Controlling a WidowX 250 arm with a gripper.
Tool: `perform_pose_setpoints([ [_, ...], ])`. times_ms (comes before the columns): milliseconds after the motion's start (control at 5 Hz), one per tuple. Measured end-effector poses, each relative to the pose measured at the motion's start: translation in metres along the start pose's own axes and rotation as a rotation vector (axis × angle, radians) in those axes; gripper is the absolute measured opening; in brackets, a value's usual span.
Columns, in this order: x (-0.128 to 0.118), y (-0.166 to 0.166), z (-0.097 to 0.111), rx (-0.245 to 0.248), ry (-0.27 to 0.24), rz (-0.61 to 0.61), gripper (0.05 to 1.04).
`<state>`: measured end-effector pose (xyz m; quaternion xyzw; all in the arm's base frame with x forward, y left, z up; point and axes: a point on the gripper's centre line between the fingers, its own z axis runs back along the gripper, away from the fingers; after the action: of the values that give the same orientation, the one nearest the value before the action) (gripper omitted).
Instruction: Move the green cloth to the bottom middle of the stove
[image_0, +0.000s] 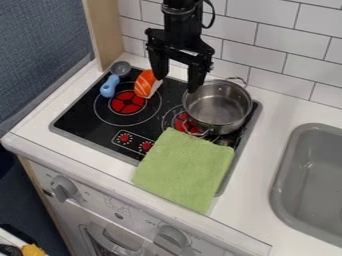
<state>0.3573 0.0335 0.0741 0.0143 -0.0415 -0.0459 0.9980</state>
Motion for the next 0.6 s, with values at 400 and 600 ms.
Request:
perform_pose_setpoints([
  [400,-0.031,-0.016,-0.026,-0.028,0.068,-0.042,1.001],
  [600,-0.054,-0.033,-0.028,-0.048,0.058,-0.079,1.001],
])
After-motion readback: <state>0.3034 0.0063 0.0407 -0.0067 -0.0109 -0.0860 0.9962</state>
